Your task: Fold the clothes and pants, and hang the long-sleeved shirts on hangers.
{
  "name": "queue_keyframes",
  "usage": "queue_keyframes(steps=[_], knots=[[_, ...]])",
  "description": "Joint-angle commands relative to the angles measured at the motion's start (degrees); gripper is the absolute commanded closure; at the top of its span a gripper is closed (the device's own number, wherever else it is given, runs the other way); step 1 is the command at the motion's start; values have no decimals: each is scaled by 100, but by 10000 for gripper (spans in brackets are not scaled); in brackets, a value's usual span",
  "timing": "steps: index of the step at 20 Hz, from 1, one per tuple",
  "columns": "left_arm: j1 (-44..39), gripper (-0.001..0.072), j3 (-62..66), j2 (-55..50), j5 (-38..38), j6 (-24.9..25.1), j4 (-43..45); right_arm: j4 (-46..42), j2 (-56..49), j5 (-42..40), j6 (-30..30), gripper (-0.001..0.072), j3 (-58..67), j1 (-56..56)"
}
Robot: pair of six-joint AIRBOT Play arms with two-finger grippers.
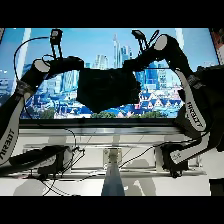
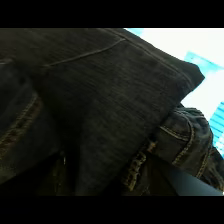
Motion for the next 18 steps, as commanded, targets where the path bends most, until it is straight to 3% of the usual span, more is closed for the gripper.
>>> queue_keyframes(steps=[1, 5, 6, 12, 18], knots=[[-9, 688, -2, -42, -151, 2, 214, -758, -2, 7, 664, 110, -92, 98], [-74, 688, -2, -105, -192, 0, 212, -763, -168, 710, 1008, 69, -90, 46], [-90, 688, -4, -140, -216, 2, 212, -765, -251, 852, 1014, 21, -90, 50], [-374, 688, -2, -890, -629, 4, 278, -962, -529, 916, 1357, 24, -90, 9], [-1016, 689, 0, -1224, -907, 282, 295, 37, -564, 920, 1331, 26, -90, -514]])
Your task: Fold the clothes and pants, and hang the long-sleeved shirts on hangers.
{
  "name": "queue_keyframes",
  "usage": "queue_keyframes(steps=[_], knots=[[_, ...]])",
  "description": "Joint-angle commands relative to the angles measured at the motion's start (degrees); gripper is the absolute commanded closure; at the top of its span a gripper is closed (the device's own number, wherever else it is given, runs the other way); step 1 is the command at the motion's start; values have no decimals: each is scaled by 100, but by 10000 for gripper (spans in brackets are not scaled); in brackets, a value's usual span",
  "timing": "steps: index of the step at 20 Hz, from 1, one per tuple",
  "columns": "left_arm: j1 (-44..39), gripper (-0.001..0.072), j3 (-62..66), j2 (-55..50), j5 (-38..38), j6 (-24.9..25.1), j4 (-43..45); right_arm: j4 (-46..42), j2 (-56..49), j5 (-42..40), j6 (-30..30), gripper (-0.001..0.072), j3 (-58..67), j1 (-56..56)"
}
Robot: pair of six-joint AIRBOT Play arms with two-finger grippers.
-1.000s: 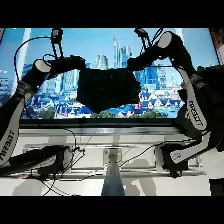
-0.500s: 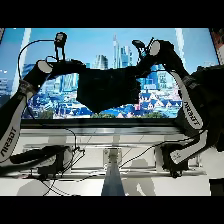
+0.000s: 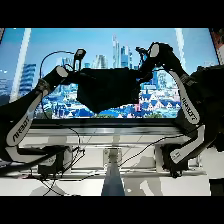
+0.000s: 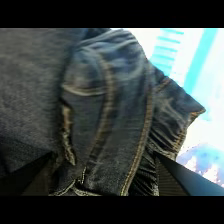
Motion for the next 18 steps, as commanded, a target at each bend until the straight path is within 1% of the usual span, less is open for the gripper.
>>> queue_keyframes(steps=[1, 3, 4, 6, 12, 14, 18], knots=[[-391, 688, 0, -118, -415, 136, 20, 811, -61, 15, -133, 26, 0, -275], [-608, 689, 0, -116, -1110, 136, 15, 1172, -177, 122, -455, 26, 0, -297], [-732, 689, 0, -103, -1394, 136, 13, 1193, -247, 111, -544, 26, 0, -297], [-1001, 690, -2, 11, -1659, 136, 0, 1010, -317, -61, -664, 25, 0, -304], [-1764, 690, -2, 824, -1478, 136, -66, -232, -315, -175, -678, 21, 31, -304], [-2006, 690, 0, 914, -1478, 133, -68, -332, -313, -197, -841, 20, 31, -304], [-2535, 689, -2, 846, -1388, 125, -87, -363, -317, -282, -824, 21, 94, -354]])
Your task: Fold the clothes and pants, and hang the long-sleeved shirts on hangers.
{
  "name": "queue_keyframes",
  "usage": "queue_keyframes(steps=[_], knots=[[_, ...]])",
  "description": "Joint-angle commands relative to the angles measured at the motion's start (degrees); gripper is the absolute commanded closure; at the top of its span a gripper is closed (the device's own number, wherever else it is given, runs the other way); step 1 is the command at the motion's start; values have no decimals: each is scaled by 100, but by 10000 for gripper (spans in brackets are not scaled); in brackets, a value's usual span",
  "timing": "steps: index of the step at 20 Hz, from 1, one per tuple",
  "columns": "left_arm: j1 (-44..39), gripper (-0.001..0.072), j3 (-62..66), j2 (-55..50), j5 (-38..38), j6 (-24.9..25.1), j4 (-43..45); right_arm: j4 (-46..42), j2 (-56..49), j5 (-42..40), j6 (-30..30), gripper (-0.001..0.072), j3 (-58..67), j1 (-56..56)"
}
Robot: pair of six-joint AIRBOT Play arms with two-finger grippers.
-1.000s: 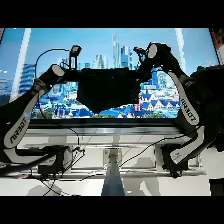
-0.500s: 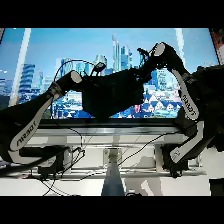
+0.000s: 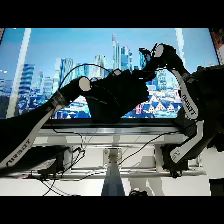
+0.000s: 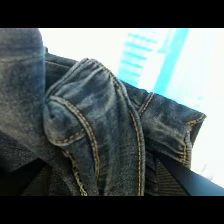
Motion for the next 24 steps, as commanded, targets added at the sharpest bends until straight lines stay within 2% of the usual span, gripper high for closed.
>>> queue_keyframes(steps=[1, 5, 8, 10, 13, 16, 17, 18, 19, 20, 24], knots=[[-452, 689, 0, -15, 133, -15, -127, -138, -4, -74, -35, 21, 136, -101], [-562, 689, 13, 2, 385, -15, -431, 575, -37, 118, 186, 23, 426, -721], [-323, 689, 13, 199, 448, -15, -431, 1661, -446, 898, 138, 23, 422, -1185], [-114, 689, 13, 326, 448, -17, -433, 2426, -752, 1233, -210, 23, 422, -1239], [249, 689, 13, 400, 450, -15, -374, 3322, -1091, 1292, -837, 23, 422, -927], [699, 689, 13, 435, 363, -177, 164, 3171, -1191, 1025, -1438, 26, 422, -254], [885, 689, 13, 490, 358, -195, 179, 2975, -1189, 846, -1547, 80, 426, -26], [1058, 689, 13, 573, 367, -195, 173, 2776, -1187, 669, -1541, 294, 428, 181], [1246, 689, 13, 688, 365, -195, 173, 2669, -1182, 546, -1541, 614, 428, 358], [1421, 689, 13, 828, 365, -195, 175, 2651, -1172, 448, -1543, 684, 437, 487], [2000, 689, 13, 1513, 365, -192, 181, 2785, -929, 420, -1543, 684, 743, 588]])
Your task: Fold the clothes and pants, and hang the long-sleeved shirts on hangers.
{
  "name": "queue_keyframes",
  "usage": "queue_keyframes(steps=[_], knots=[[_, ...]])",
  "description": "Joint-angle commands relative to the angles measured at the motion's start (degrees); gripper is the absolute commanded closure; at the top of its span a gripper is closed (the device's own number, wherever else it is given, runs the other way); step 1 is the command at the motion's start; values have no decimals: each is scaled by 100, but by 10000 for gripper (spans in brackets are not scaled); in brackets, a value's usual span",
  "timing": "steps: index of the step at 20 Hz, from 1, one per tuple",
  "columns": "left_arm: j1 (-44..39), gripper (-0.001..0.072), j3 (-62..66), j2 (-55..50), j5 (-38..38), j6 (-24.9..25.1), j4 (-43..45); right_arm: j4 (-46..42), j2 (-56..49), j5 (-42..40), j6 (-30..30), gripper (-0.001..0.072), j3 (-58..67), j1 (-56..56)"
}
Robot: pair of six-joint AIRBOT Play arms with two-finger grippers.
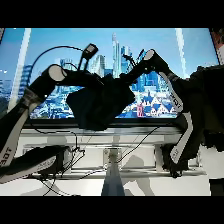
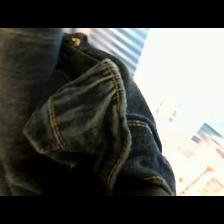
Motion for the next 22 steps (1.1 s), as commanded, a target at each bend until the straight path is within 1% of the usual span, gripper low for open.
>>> queue_keyframes(steps=[1, 3, 4, 5, 6, 7, 9, 11, 16, 18, 19, 20, 21, 22], knots=[[525, 689, 7, 575, 0, -17, 31, 98, 251, -144, -79, 685, 247, 118], [662, 689, 7, 839, 0, -17, 31, 81, 424, -46, -87, 682, 345, 59], [671, 689, 4, 927, 0, -17, 37, 81, 452, 0, -83, 583, 345, 24], [669, 689, 4, 970, 0, -17, 52, 74, 448, 68, -76, 367, 343, 24], [667, 689, 4, 984, -2, -17, 50, 39, 446, 105, -72, 176, 328, 26], [667, 689, 4, 979, -4, -17, 50, 39, 439, 149, -70, 130, 326, 48], [667, 689, 4, 957, -2, -17, 52, 39, 433, 175, -72, 128, 326, 142], [667, 689, 0, 957, -2, -17, 50, 15, 415, 162, -74, 78, 326, 286], [667, 689, 0, 957, -2, -17, 50, -772, 232, -85, -70, 79, 328, 780], [667, 689, -2, 957, -2, -17, 50, -946, 142, -409, -70, 95, 328, 955], [669, 688, -2, 957, -2, -17, 50, -1032, 129, -662, -72, 263, 328, 1027], [669, 689, -2, 957, -2, -17, 55, -1073, 138, -887, -72, 650, 334, 1088], [669, 689, -2, 957, 0, -15, 76, -1064, 177, -1139, -63, 684, 334, 1115], [680, 688, -2, 957, 2, -15, 103, -1069, 258, -1370, -63, 685, 339, 1110]])
